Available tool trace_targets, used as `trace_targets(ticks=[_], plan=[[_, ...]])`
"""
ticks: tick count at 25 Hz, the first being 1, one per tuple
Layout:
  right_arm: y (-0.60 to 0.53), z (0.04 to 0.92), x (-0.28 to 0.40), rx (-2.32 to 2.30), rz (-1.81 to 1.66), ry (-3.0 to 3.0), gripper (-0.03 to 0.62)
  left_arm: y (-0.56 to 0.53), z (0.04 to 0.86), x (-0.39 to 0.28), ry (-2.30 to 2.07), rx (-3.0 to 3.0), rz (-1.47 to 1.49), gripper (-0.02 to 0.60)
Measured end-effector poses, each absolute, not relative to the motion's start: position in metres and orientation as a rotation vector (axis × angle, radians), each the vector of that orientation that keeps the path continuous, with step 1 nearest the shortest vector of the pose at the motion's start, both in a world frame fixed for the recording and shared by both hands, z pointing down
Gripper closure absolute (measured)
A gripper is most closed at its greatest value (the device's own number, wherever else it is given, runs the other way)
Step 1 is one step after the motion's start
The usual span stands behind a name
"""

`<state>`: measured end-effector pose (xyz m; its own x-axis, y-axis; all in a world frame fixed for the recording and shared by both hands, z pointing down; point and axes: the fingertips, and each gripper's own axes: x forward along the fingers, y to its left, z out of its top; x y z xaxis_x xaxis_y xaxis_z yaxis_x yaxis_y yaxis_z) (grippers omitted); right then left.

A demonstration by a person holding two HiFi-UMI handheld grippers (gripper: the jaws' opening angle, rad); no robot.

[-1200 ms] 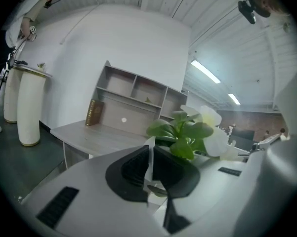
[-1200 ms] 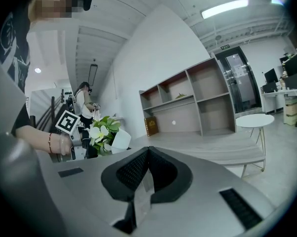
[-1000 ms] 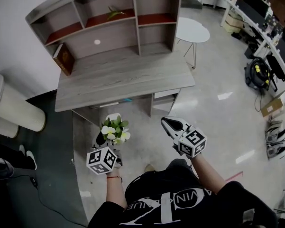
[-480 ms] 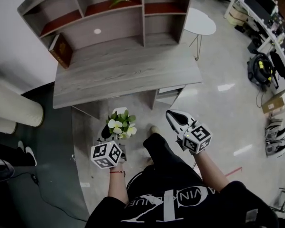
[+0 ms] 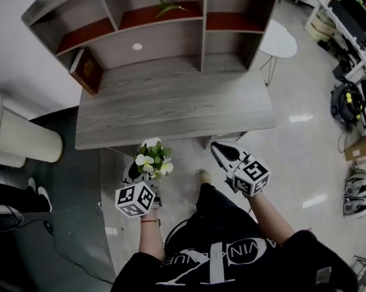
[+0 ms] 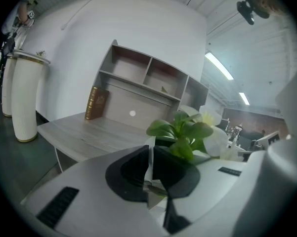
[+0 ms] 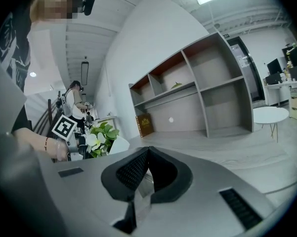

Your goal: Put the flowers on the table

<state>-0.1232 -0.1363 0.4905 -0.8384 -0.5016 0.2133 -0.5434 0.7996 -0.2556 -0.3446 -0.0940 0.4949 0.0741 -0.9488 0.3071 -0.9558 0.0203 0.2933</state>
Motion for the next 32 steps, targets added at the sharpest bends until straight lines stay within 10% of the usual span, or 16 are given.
trace_targets(ticks=[32], plan=[[-0.293,0.553,-0.115,0.832,0.682,-2.741,0.583,-0.262,0.549,-0.331,-1.777,1.860,0.152,0.551]])
